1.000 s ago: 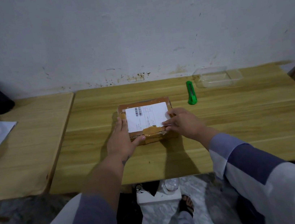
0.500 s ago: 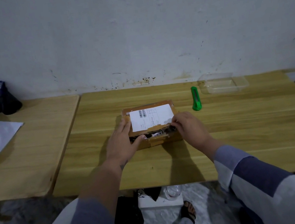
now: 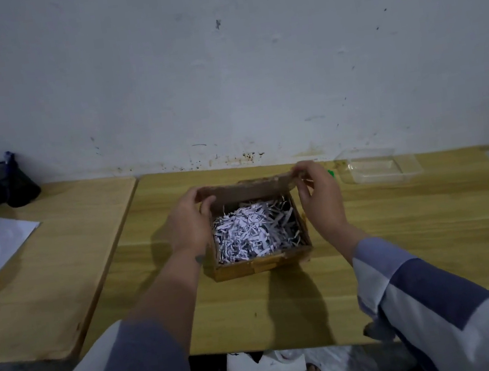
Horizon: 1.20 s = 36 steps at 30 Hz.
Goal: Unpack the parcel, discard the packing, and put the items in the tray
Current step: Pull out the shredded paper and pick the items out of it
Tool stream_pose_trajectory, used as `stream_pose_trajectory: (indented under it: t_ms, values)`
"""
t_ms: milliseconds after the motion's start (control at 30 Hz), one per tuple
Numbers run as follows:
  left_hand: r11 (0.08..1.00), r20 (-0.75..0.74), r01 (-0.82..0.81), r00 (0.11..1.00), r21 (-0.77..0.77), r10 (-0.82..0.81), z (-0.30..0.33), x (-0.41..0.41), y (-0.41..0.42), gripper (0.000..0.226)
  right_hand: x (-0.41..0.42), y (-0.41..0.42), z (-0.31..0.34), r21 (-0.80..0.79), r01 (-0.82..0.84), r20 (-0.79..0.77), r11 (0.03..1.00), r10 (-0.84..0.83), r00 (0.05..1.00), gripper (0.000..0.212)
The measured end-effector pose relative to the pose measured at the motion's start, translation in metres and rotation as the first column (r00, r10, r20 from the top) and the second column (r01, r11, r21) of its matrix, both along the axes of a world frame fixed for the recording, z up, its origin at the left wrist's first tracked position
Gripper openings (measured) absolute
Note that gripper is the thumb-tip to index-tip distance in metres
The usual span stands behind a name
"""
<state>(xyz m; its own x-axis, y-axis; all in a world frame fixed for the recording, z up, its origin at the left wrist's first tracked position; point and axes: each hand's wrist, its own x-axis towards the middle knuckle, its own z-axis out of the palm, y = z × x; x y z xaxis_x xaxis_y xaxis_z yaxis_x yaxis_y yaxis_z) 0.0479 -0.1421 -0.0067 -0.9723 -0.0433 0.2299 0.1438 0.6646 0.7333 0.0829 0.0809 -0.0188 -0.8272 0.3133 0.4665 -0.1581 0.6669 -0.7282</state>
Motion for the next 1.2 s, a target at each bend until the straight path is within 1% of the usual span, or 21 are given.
stream_pose_trajectory:
  t_ms: [67,100,167,233,300,367,467,600,700,767,833,900,933,967,1033,1067,1133,1167,1200]
  values:
    - [0.999,0.022,-0.033,0.999,0.012,0.032,0.006,-0.014,0.007,0.028,-0.014,0.000,0.006,-0.158,0.042,0.029,0.987,-0.038,0.999,0.032]
    - [0.998,0.029,-0.055,0.998,0.026,0.054,0.008,-0.021,0.010,0.035,-0.020,0.000,0.007,-0.210,0.052,0.049,0.976,-0.043,0.998,0.039]
    - [0.994,0.035,-0.086,0.996,0.070,0.083,0.006,-0.035,0.015,0.050,-0.033,0.002,0.004,-0.264,0.033,0.095,0.964,-0.008,0.995,0.055]
    - [0.991,0.018,-0.098,0.995,0.086,0.096,-0.004,-0.045,0.020,0.064,-0.047,0.004,-0.004,-0.274,0.018,0.177,0.961,0.032,0.984,0.067]
    - [0.991,0.015,-0.112,0.994,0.079,0.111,-0.016,-0.052,0.026,0.071,-0.059,0.008,-0.014,-0.194,0.016,0.295,0.981,0.043,0.954,0.073]
    - [0.994,0.019,-0.106,0.994,0.024,0.106,-0.030,-0.060,0.029,0.066,-0.068,0.013,-0.026,-0.168,0.008,0.382,0.986,0.058,0.922,0.070]
    - [0.992,0.062,-0.036,0.997,-0.117,0.043,-0.046,-0.072,0.032,0.051,-0.079,0.018,-0.040,-0.204,0.020,0.427,0.979,0.070,0.902,0.060]
    - [0.990,0.166,0.011,0.986,-0.143,0.013,-0.057,-0.080,0.031,0.040,-0.090,0.022,-0.054,-0.206,0.025,0.456,0.978,0.073,0.887,0.049]
    - [0.991,0.215,0.039,0.977,-0.130,-0.010,-0.064,-0.076,0.028,0.036,-0.090,0.023,-0.059,-0.202,0.018,0.482,0.979,0.083,0.872,0.043]
    - [0.981,0.220,0.057,0.975,-0.185,-0.015,-0.069,-0.073,0.026,0.036,-0.088,0.023,-0.060,-0.190,-0.004,0.513,0.982,0.103,0.852,0.039]
    - [0.943,0.221,0.097,0.975,-0.318,-0.026,-0.071,-0.071,0.023,0.039,-0.086,0.023,-0.057,-0.108,-0.067,0.551,0.992,0.115,0.827,0.038]
    - [0.897,0.200,0.123,0.979,-0.426,-0.039,-0.068,-0.067,0.020,0.041,-0.082,0.024,-0.053,0.082,-0.132,0.590,0.988,0.058,0.805,0.041]
    - [0.883,0.167,0.128,0.984,-0.451,-0.057,-0.065,-0.063,0.019,0.041,-0.078,0.023,-0.049,0.171,-0.151,0.587,0.974,0.022,0.809,0.042]
    - [0.878,0.123,0.133,0.989,-0.461,-0.085,-0.062,-0.058,0.018,0.041,-0.074,0.022,-0.045,0.242,-0.165,0.553,0.956,0.004,0.833,0.041]
    - [0.882,0.069,0.191,0.981,-0.432,-0.179,-0.055,-0.047,0.017,0.038,-0.061,0.017,-0.036,0.328,-0.181,0.444,0.927,0.018,0.896,0.037]
    - [0.885,0.075,0.253,0.967,-0.391,-0.243,-0.052,-0.041,0.016,0.036,-0.053,0.014,-0.032,0.352,-0.184,0.394,0.918,0.033,0.919,0.034]
    - [0.863,0.128,0.391,0.920,-0.318,-0.370,-0.048,-0.030,0.016,0.037,-0.040,0.008,-0.029,0.421,-0.184,0.323,0.888,0.042,0.945,0.029]
    - [0.843,0.157,0.441,0.898,-0.307,-0.412,-0.048,-0.025,0.016,0.041,-0.034,0.007,-0.028,0.446,-0.191,0.310,0.875,0.049,0.950,0.028]
    - [0.827,0.194,0.472,0.881,-0.305,-0.431,-0.048,-0.020,0.016,0.048,-0.030,0.006,-0.027,0.433,-0.225,0.334,0.873,0.077,0.939,0.028]
